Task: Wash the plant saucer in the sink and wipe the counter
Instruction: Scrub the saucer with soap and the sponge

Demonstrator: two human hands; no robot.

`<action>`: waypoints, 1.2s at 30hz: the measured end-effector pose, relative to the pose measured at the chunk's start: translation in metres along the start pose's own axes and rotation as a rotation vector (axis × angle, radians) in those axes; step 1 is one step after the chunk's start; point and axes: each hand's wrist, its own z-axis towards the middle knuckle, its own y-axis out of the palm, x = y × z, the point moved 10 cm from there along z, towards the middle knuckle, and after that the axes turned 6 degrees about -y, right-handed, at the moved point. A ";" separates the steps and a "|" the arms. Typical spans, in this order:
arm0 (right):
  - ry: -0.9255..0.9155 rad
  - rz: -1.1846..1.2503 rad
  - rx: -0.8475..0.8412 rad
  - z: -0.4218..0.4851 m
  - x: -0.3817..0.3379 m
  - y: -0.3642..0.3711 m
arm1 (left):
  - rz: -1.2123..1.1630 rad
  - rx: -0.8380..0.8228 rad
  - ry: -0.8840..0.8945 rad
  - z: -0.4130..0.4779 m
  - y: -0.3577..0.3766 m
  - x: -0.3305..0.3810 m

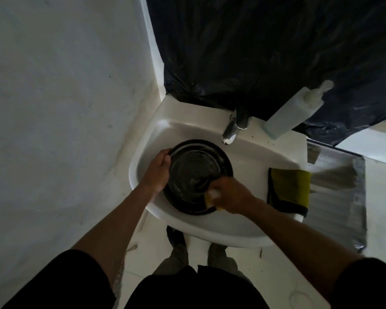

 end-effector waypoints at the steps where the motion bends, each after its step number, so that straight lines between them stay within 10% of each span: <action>1: 0.023 -0.066 0.047 0.000 0.007 -0.012 | 0.013 -0.007 0.003 -0.001 0.001 -0.001; 5: 0.122 -0.246 0.313 0.008 0.003 -0.057 | 0.035 -0.041 0.009 -0.007 0.019 -0.003; 9: -0.018 0.170 0.638 0.010 -0.034 -0.074 | -0.084 -0.120 -0.006 -0.021 0.045 0.004; 20: -0.051 0.087 -0.030 -0.006 -0.013 0.006 | -0.002 0.034 -0.021 -0.008 0.010 -0.009; 25: 0.166 -0.258 0.194 0.000 0.016 -0.056 | 0.061 -0.005 -0.004 -0.011 0.026 -0.006; 30: 0.102 -0.019 0.555 0.013 -0.014 -0.075 | 0.075 -0.011 0.006 -0.007 0.041 0.004; 36: -0.094 0.289 0.385 0.018 -0.059 -0.029 | -0.061 0.079 -0.040 -0.002 0.031 0.008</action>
